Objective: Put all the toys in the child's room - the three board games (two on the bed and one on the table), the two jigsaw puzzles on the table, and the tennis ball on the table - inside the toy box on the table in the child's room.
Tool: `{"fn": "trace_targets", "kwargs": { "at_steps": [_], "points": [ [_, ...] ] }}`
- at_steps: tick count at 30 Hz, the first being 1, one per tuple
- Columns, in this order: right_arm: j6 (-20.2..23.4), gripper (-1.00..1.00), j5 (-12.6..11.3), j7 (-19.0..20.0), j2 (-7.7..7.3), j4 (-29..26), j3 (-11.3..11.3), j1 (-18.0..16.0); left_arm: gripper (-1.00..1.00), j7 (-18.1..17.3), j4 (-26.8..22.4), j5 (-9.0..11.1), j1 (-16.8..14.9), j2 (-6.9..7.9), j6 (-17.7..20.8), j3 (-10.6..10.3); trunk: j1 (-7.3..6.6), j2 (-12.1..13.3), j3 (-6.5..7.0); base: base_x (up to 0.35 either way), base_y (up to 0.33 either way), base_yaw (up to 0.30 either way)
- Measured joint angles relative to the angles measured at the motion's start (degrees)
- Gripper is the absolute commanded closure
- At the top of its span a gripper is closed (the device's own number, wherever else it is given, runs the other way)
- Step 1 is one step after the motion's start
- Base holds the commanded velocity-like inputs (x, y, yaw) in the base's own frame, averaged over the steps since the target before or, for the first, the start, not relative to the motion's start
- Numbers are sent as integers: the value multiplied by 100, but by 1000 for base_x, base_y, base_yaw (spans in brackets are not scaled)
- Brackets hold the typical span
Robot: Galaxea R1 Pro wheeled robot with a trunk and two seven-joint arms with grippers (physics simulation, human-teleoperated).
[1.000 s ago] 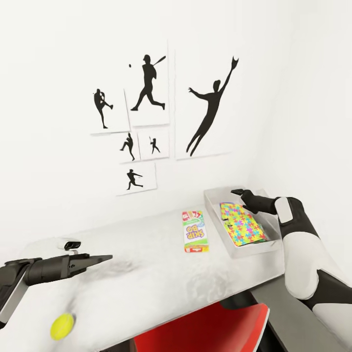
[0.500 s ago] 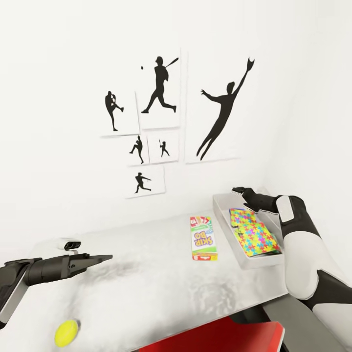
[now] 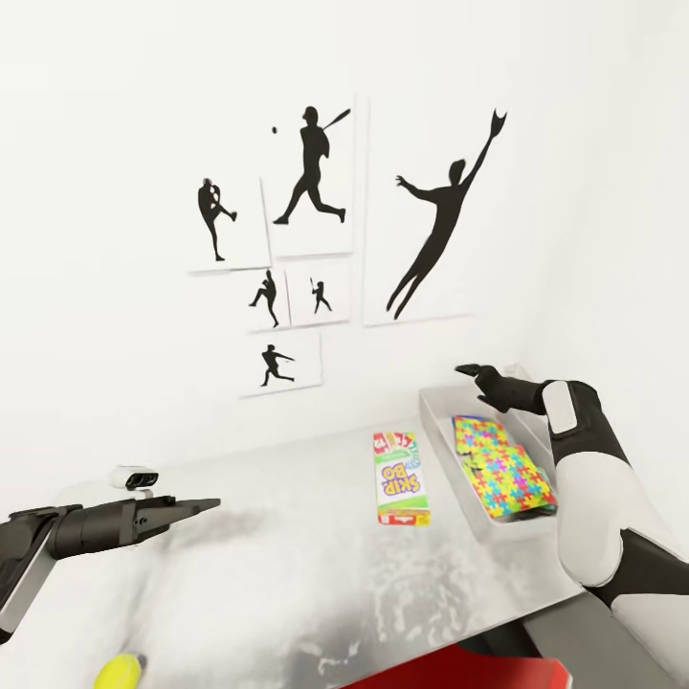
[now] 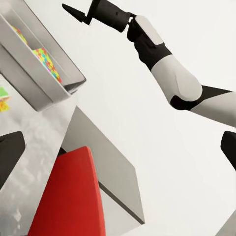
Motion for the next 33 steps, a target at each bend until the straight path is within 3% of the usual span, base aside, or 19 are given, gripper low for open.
{"fn": "trace_targets", "kwargs": {
  "at_steps": [33],
  "points": [
    [76,-100,-6,-2,14,-2,38,0,-100,0,0,-6,0,3,2,19,2,1,0,23,0,0]
  ]
}}
